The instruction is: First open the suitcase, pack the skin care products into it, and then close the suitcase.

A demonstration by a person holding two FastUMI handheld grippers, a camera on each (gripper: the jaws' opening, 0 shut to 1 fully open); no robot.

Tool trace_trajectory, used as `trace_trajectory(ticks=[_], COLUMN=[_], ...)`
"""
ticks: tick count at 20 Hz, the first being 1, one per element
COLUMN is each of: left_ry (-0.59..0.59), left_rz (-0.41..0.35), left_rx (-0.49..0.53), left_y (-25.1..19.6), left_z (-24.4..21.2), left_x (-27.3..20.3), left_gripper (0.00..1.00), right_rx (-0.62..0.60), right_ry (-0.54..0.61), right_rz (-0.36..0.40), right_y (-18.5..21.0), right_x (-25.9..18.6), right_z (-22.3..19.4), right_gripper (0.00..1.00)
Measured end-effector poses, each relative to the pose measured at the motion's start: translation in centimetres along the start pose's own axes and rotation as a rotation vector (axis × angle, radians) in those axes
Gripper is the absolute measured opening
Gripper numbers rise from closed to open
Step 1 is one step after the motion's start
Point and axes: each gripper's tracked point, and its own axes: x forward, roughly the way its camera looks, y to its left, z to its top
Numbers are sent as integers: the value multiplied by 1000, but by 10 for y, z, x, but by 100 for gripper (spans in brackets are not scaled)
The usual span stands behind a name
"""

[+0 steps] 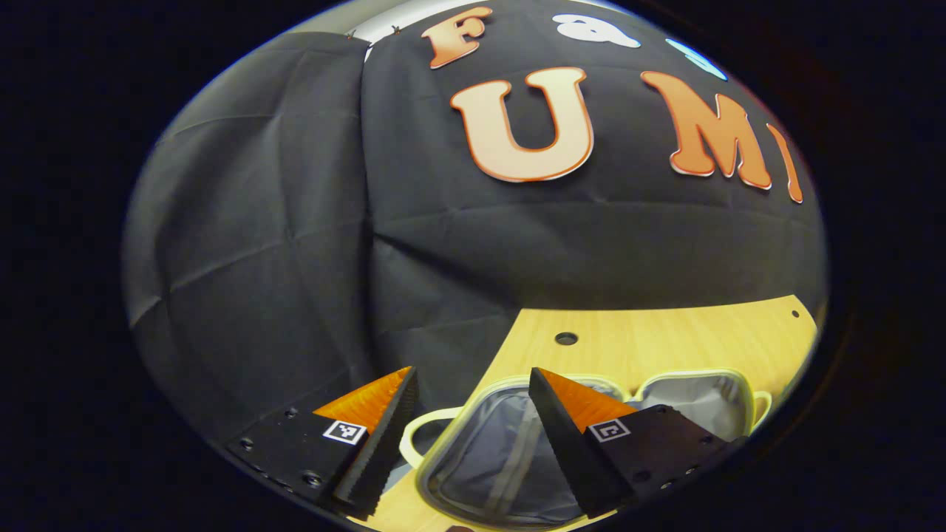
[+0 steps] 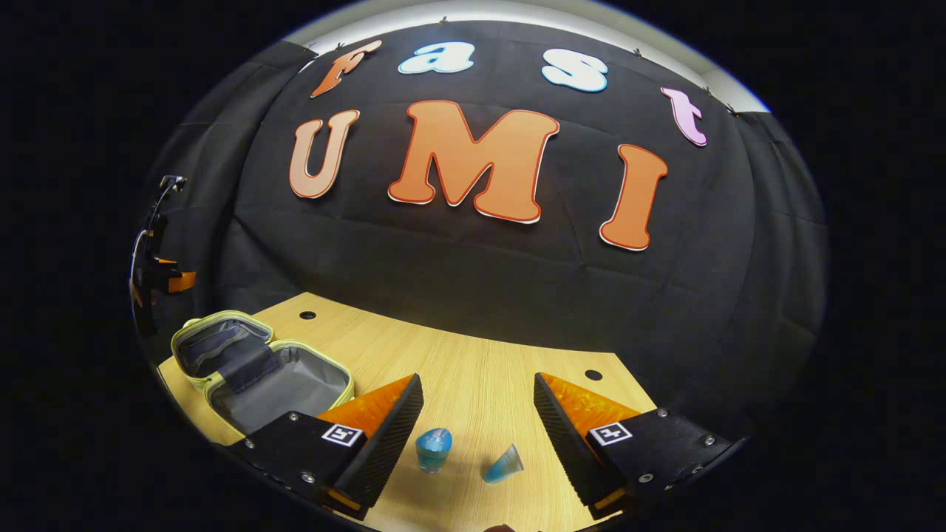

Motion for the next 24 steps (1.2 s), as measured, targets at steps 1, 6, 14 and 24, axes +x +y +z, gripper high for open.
trace_trajectory(ticks=[1,6,14,24], left_ry=[-17,-89,-105,-45], left_rz=[-16,-124,-359,-563], left_rx=[0,-2,4,88], left_y=[-15,-95,-248,-382], left_z=[5,30,27,-25], left_x=[-9,-46,-112,-169], left_gripper=[96,96,96,96], right_rx=[-4,7,11,-2], right_ry=[1,15,55,126], right_rz=[7,45,86,157], right_y=[-2,-13,-36,-48], right_x=[1,1,-4,-6], right_z=[-3,-19,-53,-101], right_gripper=[96,96,96,96])
